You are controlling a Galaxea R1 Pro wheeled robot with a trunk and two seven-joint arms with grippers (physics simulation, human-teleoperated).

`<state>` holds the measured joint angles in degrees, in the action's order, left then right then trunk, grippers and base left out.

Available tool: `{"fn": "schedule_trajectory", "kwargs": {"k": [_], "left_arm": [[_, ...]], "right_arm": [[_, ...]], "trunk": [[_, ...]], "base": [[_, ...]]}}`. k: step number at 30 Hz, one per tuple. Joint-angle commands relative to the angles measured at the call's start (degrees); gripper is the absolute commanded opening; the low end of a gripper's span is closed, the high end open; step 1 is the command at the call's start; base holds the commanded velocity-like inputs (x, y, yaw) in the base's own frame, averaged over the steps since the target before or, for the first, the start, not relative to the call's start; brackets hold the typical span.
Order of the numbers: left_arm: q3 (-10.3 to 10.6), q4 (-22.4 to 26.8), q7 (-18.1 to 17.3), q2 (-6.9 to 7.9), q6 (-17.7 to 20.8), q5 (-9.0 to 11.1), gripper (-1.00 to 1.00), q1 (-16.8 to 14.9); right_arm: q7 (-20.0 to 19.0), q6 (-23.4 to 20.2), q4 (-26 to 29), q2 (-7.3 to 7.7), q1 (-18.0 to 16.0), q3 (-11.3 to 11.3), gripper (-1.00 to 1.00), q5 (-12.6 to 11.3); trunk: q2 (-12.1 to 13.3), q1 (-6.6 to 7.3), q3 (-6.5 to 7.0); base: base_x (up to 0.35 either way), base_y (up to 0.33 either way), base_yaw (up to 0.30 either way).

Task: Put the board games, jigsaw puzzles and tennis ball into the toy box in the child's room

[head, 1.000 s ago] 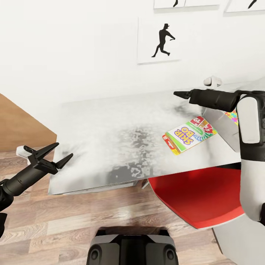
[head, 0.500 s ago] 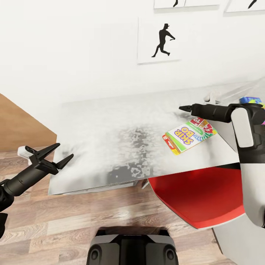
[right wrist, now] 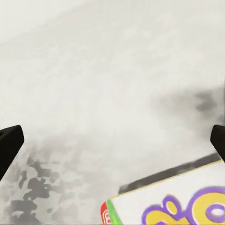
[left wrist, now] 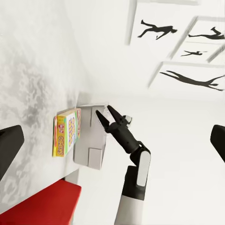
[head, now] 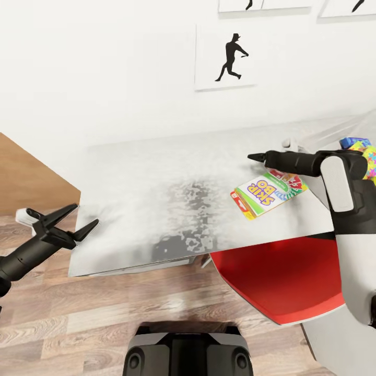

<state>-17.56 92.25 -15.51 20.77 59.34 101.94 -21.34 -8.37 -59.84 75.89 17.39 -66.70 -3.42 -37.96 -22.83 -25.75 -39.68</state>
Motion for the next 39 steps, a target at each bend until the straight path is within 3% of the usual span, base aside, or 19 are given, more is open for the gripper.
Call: {"fn": "schedule_trajectory", "kwargs": {"k": [1,6,10,39], "left_arm": [[-0.4,0.0,-0.5,0.34,0.2,-0.2,1.00,0.0],[-2.0,0.0,-0.5,1.81,0.2,0.8,1.00,0.0],[-3.2,0.0,-0.5,1.81,0.2,0.8,1.00,0.0],[-3.1,0.0,-0.5,1.84,0.2,0.9,1.00,0.0]], "right_arm": [[-0.6,-0.2,0.0,0.04,-0.4,-0.4,1.00,0.7],[-0.6,-0.2,0.0,0.04,-2.0,-2.0,1.00,0.7],[-0.6,-0.2,0.0,0.04,-3.3,-2.2,1.00,0.7],[-0.5,-0.2,0.0,0.03,-3.5,-2.3,1.00,0.7]], "trunk": [[-0.1,-0.03,-0.07],[-0.1,-0.03,-0.07],[-0.1,-0.03,-0.07],[-0.1,-0.03,-0.07]], "base": [[0.000,0.000,0.000],[0.000,0.000,0.000],[0.000,0.000,0.000],[0.000,0.000,0.000]]}}
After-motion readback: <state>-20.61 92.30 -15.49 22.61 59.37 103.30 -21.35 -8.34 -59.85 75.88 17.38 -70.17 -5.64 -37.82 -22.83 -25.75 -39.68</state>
